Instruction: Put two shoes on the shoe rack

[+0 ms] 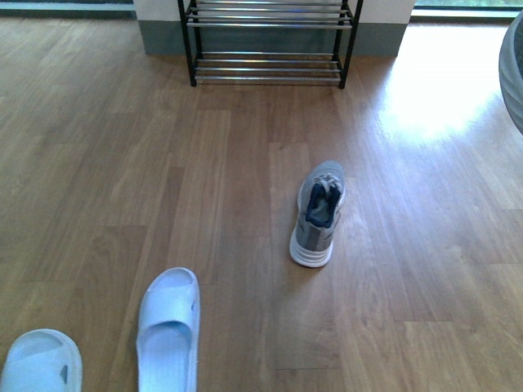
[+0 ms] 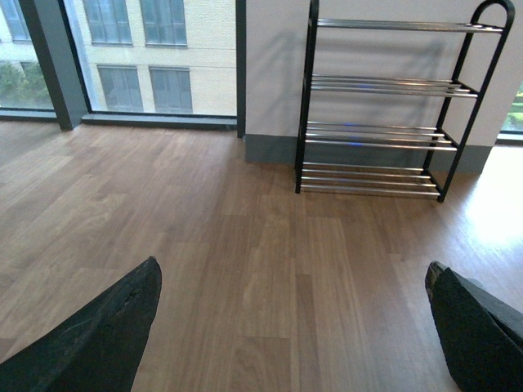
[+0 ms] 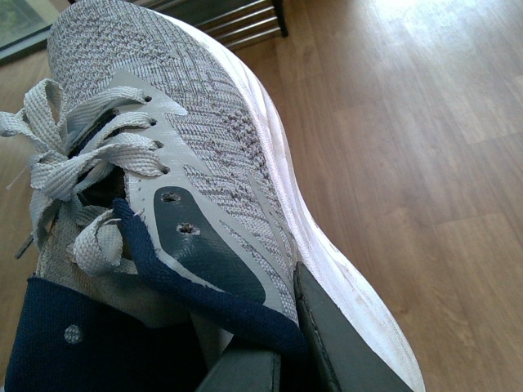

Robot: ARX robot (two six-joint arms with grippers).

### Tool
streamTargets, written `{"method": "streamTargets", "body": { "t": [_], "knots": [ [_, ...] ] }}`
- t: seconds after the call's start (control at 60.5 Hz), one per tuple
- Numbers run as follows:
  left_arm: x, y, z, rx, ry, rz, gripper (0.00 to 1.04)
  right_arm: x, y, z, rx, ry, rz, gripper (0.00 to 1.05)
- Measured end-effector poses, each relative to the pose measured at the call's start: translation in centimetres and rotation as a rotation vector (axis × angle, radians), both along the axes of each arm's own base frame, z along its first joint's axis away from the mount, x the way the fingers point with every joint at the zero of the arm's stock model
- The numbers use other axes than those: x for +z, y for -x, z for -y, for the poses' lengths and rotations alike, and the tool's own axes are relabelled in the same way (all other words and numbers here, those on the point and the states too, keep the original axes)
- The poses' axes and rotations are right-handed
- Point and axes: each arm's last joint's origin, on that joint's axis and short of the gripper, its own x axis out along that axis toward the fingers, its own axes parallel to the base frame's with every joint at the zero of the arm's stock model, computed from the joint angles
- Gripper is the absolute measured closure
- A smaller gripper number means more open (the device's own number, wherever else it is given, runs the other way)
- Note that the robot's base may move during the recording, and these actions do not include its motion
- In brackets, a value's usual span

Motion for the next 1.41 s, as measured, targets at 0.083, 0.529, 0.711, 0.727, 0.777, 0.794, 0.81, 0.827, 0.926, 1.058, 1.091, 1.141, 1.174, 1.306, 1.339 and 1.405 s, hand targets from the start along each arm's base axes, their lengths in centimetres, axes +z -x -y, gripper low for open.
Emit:
{"method": "streamTargets", "body": {
  "t": [0.083,0.529,0.711,0.727,0.777,0.794,0.81,0.827,0.926,1.058,1.091,1.141,1.174,1.306,1.339,1.405],
  "knots": [
    [0.0,0.0,0.0,-0.001,0.000,0.000,0.09,0.0,0.0,0.0,-0.005,0.001,-0.003,1.03],
    [0.0,0.0,0.0,-0.002,0.000,0.000,0.09,-0.1,0.1,0.1,-0.013,0.001,-0.005,1.03],
    [0.0,0.0,0.0,-0.002,0.000,0.000,0.09,-0.1,0.1,0.1,-0.012,0.001,-0.005,1.03],
    [0.0,0.0,0.0,-0.002,0.000,0.000,0.09,-0.1,0.1,0.1,-0.012,0.001,-0.005,1.03],
    [0.0,0.0,0.0,-0.002,0.000,0.000,0.09,-0.1,0.1,0.1,-0.012,0.001,-0.005,1.03],
    [0.0,0.0,0.0,-0.002,0.000,0.000,0.09,-0.1,0.1,0.1,-0.012,0.001,-0.005,1.03],
    [0.0,0.0,0.0,-0.002,0.000,0.000,0.09,-0.1,0.1,0.1,-0.012,0.001,-0.005,1.03],
    [0.0,0.0,0.0,-0.002,0.000,0.000,0.09,-0.1,0.1,0.1,-0.012,0.001,-0.005,1.03],
    [0.0,0.0,0.0,-0.002,0.000,0.000,0.09,-0.1,0.1,0.1,-0.012,0.001,-0.005,1.03],
    [0.0,0.0,0.0,-0.002,0.000,0.000,0.09,-0.1,0.1,0.1,-0.012,0.001,-0.005,1.03],
    [0.0,0.0,0.0,-0.002,0.000,0.000,0.09,-0.1,0.1,0.1,-0.012,0.001,-0.005,1.03],
    [0.0,0.0,0.0,-0.002,0.000,0.000,0.09,-0.1,0.1,0.1,-0.012,0.001,-0.005,1.03],
    [0.0,0.0,0.0,0.005,0.003,-0.003,0.09,-0.1,0.1,0.1,-0.011,0.001,-0.005,1.03],
    [0.2,-1.3,0.8,0.261,0.019,-0.360,0.09,-0.1,0.1,0.1,-0.012,0.001,-0.005,1.03],
    [0.3,-2.0,1.2,0.257,0.000,-0.385,0.09,-0.1,0.1,0.1,-0.012,0.001,-0.005,1.03],
    [0.7,-3.8,2.3,0.208,-0.032,-0.410,0.09,-0.1,0.1,0.1,-0.011,0.001,-0.005,1.03]
  ]
}}
